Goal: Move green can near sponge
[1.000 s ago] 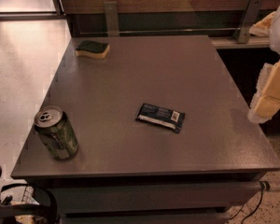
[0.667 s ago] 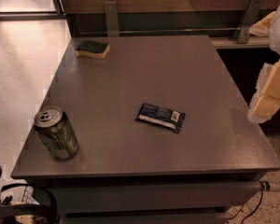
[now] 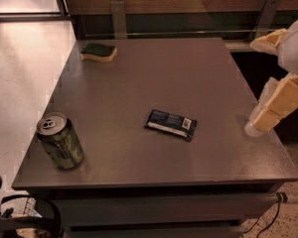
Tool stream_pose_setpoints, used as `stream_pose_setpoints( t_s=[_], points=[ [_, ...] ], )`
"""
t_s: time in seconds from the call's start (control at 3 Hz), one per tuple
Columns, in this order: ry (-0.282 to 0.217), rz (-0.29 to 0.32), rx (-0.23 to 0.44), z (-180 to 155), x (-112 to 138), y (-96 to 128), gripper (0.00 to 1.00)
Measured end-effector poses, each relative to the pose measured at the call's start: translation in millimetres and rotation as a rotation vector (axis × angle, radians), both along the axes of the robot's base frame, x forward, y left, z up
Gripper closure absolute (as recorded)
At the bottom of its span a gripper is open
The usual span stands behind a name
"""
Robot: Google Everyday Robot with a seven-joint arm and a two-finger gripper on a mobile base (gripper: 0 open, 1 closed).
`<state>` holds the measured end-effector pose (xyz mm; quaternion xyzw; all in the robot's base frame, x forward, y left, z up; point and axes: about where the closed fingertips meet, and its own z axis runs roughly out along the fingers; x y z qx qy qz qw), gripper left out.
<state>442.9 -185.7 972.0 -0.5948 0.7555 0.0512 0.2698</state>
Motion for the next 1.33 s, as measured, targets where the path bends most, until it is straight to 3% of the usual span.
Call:
stream_pose_setpoints(
  t_s=[0.67, 1.0, 1.33],
  points=[
    [-0.104, 0.101, 0.348, -16.5, 6.3, 63.8, 0.00],
    [-0.125, 0.206, 0.499, -9.1, 2.3, 113.3, 0.00],
    [-0.125, 0.205, 0.497, -9.2, 2.2, 113.1, 0.00]
  ],
)
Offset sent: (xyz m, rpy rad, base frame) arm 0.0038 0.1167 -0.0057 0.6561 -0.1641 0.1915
